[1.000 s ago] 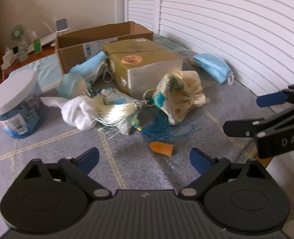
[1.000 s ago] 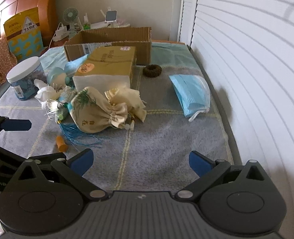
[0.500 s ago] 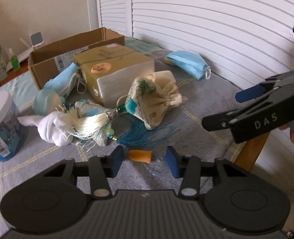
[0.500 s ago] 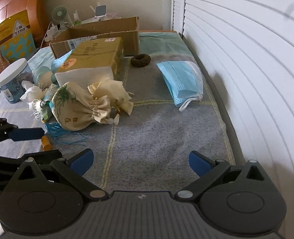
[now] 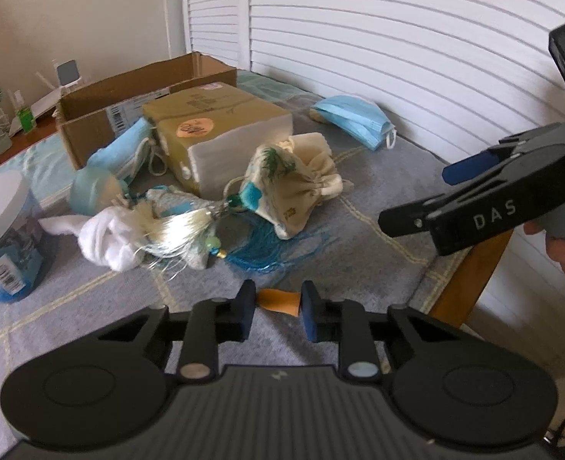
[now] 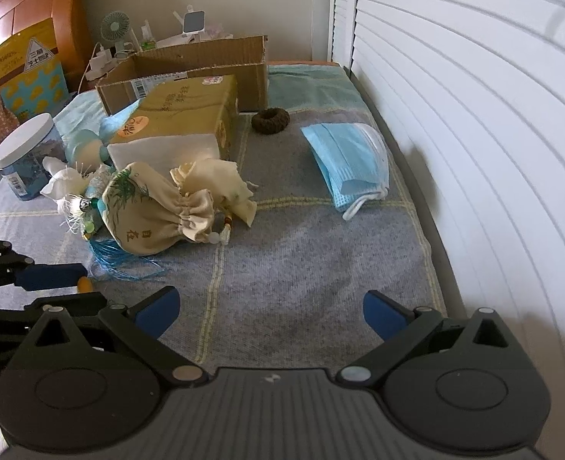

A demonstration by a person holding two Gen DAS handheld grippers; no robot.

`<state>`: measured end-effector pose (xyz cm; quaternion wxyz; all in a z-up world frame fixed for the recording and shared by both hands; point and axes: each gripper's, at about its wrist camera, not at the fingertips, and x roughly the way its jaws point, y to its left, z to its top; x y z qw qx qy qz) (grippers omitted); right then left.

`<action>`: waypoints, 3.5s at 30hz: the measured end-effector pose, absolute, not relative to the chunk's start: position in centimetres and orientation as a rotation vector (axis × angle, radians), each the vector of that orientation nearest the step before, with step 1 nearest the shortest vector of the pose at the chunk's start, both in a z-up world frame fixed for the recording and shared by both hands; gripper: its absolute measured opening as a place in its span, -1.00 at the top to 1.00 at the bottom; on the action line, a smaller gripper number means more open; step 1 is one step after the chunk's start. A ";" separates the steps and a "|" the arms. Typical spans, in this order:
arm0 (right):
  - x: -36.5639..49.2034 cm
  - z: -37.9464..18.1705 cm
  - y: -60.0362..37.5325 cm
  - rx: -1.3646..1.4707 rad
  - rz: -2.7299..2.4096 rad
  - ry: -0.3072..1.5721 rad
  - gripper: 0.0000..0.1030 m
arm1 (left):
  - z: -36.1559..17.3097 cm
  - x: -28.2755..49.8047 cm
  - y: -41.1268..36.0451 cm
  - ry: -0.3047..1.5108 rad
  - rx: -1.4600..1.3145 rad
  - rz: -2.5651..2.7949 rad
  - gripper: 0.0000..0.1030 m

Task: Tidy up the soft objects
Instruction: 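Grasp the cream drawstring pouch with the right gripper, then lift the cream pouch with the right gripper and drop it into the cardboard box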

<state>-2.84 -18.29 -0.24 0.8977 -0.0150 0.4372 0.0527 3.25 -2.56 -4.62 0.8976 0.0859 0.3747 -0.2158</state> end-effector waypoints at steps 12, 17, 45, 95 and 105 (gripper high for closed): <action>-2.4 0.9 -14.7 -0.063 0.235 0.848 -1.00 | -4.3 3.1 2.5 0.791 0.084 -0.295 0.53; -1.2 0.7 -12.8 -0.087 0.270 0.847 -1.00 | -4.4 3.4 3.7 0.783 0.081 -0.279 0.53; 1.3 0.2 -11.2 -0.061 0.258 0.862 -0.56 | -4.1 4.8 4.6 0.806 0.095 -0.307 0.53; 19.4 17.4 -7.7 -0.141 0.269 0.761 -0.51 | 0.1 6.8 6.2 0.759 0.140 -0.401 0.53; 25.1 15.0 -4.9 -0.172 0.304 0.811 -0.52 | -0.3 8.0 7.0 0.787 0.107 -0.373 0.53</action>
